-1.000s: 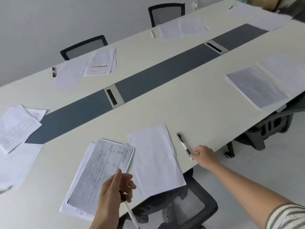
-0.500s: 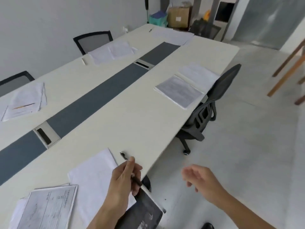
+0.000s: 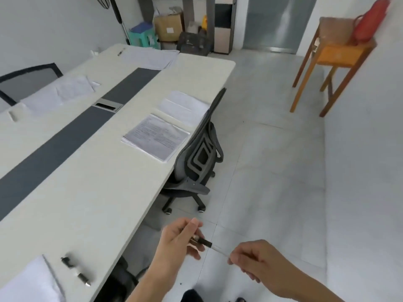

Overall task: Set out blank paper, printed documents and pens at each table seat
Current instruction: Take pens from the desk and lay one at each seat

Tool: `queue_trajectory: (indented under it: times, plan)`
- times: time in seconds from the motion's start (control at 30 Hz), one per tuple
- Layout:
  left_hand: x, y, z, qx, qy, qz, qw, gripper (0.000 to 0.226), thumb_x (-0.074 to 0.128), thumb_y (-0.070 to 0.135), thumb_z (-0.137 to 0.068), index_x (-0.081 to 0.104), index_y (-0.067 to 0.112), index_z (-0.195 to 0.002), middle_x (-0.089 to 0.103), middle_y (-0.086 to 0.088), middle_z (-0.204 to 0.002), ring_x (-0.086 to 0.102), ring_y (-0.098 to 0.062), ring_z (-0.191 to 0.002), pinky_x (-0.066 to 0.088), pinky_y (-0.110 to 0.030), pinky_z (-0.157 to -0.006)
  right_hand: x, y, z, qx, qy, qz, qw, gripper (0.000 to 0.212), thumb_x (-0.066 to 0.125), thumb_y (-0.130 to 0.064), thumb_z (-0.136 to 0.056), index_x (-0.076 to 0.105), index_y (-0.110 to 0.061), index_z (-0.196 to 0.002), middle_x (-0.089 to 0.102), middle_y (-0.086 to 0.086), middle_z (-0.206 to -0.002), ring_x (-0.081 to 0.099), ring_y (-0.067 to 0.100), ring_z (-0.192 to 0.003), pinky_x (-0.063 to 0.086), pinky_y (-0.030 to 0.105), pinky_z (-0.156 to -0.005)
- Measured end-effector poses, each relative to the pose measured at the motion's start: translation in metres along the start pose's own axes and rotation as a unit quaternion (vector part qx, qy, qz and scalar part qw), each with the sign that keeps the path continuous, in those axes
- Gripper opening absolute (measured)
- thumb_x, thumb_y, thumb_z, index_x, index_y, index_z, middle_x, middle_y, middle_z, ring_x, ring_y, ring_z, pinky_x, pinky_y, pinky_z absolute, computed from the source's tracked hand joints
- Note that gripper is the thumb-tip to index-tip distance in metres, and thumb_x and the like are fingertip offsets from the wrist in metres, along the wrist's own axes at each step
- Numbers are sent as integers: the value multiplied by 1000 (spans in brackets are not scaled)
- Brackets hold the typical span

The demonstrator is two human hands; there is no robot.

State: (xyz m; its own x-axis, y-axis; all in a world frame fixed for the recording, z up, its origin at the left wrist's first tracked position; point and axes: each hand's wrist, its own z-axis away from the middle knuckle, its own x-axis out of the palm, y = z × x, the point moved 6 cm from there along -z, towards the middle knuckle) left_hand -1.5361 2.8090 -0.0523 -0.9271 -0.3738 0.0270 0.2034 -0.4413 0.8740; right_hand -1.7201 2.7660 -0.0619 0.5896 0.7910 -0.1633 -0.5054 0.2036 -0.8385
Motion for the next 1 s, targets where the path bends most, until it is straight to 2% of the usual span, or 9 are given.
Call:
queue_trajectory:
  times: [0.17,0.3,0.43,0.6,0.77,1.0]
  plan:
    - [11,23,-60,-13,10,-51,999,20,54,12,-96,67,-1,-90,64,-14,-72,59,-23,-59,47,-33,-51,-85,14,-21,-9,127,-28,991,23,52,-16,-99,69,-12,-84,54,-9,-52,47,8,-49,39,18,-52]
    - [18,44,-121,-18,23,-69,997,18,54,9,-95,68,0,-90,64,-13,-68,58,-20,-54,46,-31,-49,-150,13,-48,-6,213,-52,976,22,53,-14,-98,68,-10,-84,52,-4,-50,45,12,-47,38,19,-49]
    - [36,78,-184,-18,17,-56,998,17,55,9,-95,68,0,-91,66,-13,-67,58,-20,-54,47,-30,-48,-215,0,-77,1,275,-51,960,21,53,-14,-98,69,-10,-84,47,1,-50,43,15,-48,38,23,-48]
    - [60,139,-257,2,1,-50,999,16,56,10,-95,69,2,-91,67,-13,-68,60,-23,-58,48,-28,-47,-286,-37,-123,-4,324,-60,944,21,53,-10,-97,69,-7,-84,46,0,-48,41,16,-45,36,27,-48]
    - [73,180,-316,7,11,-50,999,16,58,12,-94,69,2,-91,68,-12,-68,61,-24,-59,49,-29,-49,-335,-47,-173,14,315,-74,946,22,52,-7,-97,69,-4,-83,47,3,-47,41,18,-43,37,29,-48]
    - [81,194,-398,-33,113,-6,993,16,57,8,-94,70,0,-89,68,-17,-67,61,-24,-54,50,-29,-45,-437,-61,-280,24,259,-53,964,23,56,-8,-95,71,-4,-78,51,9,-48,44,20,-45,38,32,-51]
